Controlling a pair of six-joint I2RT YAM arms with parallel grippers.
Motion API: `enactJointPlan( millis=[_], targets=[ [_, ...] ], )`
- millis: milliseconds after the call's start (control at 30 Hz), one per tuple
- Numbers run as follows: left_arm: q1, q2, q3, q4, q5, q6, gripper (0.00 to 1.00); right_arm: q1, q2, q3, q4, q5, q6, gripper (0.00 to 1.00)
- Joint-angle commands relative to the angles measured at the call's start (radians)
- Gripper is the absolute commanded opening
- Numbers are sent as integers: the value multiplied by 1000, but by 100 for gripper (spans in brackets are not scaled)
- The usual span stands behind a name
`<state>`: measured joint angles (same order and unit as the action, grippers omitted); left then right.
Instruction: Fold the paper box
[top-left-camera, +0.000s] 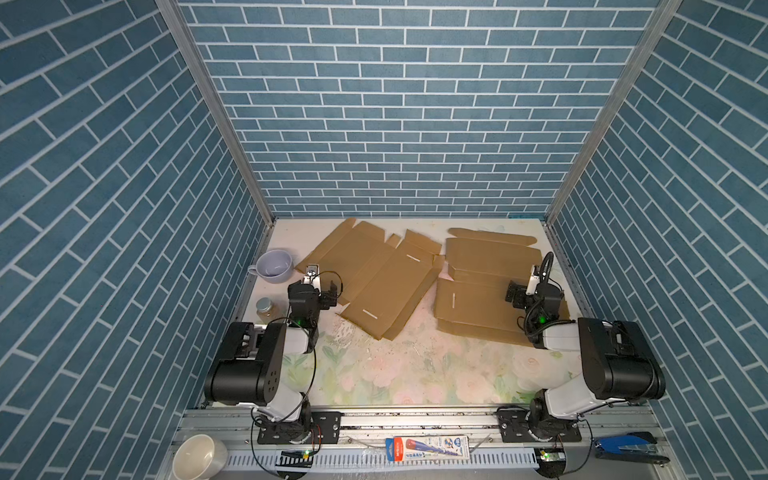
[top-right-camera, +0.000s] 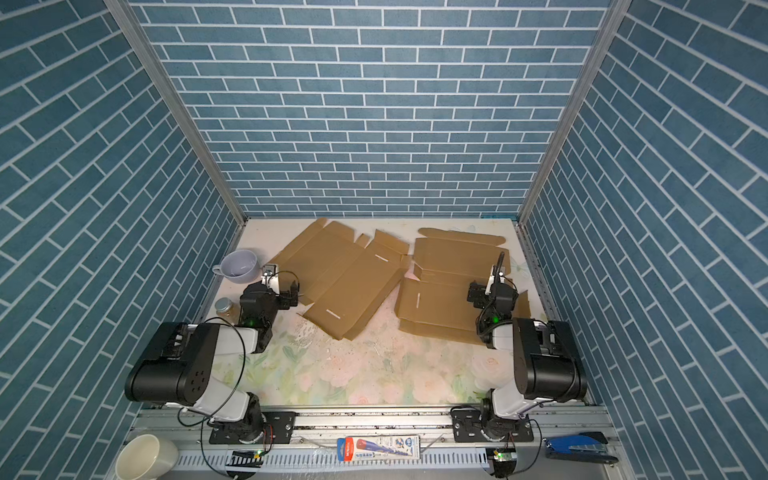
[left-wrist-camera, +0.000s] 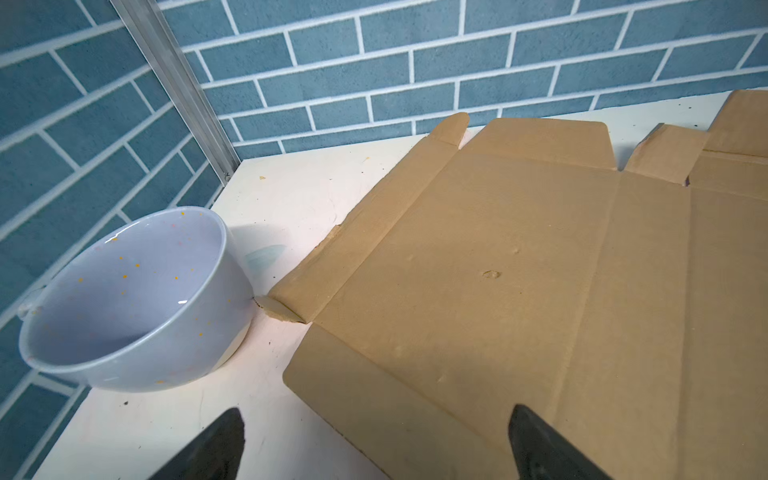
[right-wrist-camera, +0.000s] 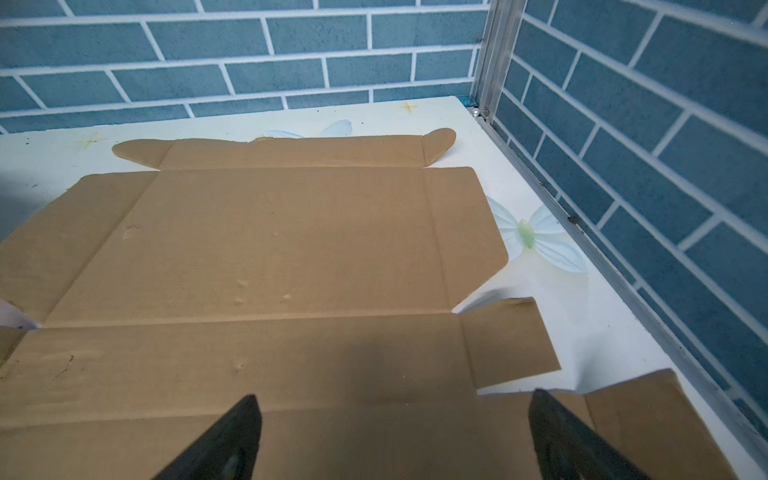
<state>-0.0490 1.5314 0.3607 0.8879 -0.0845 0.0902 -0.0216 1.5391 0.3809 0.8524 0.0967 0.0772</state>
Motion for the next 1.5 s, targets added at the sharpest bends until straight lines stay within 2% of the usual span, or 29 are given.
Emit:
enactJointPlan(
  millis=[0,200,433,967,1067,1167,1233,1333,1400,1467],
  targets=[
    [-2,1,15,3,15,4,100,-2,-2,9,16,-9,-28,99],
    [-2,1,16,0,10,2,100,-3,0,12,13,-9,-27,99],
    [-2,3,10,16,-88,-35,100,-3,0,12,13,-9,-26,99],
    [1,-17,-6,33,-91,-33,100,-8,-16,13,2,2,-20,99],
    [-78,-137,0,-67,-242,13,99,0,-150,46,-175,3,-24,99],
    [-153,-271,36,-275,-379,-24,100,2,-266,119,-432,71,84,99],
    [-183,-348,42,-362,-400,-59,100,13,-316,173,-602,99,150,99],
    [-227,-450,96,-554,-458,-87,99,56,-358,294,-931,235,233,99],
    [-241,-492,141,-663,-463,-103,100,62,-372,364,-1067,180,276,99],
    [-242,-513,210,-783,-472,-156,100,54,-384,401,-1137,80,428,99]
  ],
)
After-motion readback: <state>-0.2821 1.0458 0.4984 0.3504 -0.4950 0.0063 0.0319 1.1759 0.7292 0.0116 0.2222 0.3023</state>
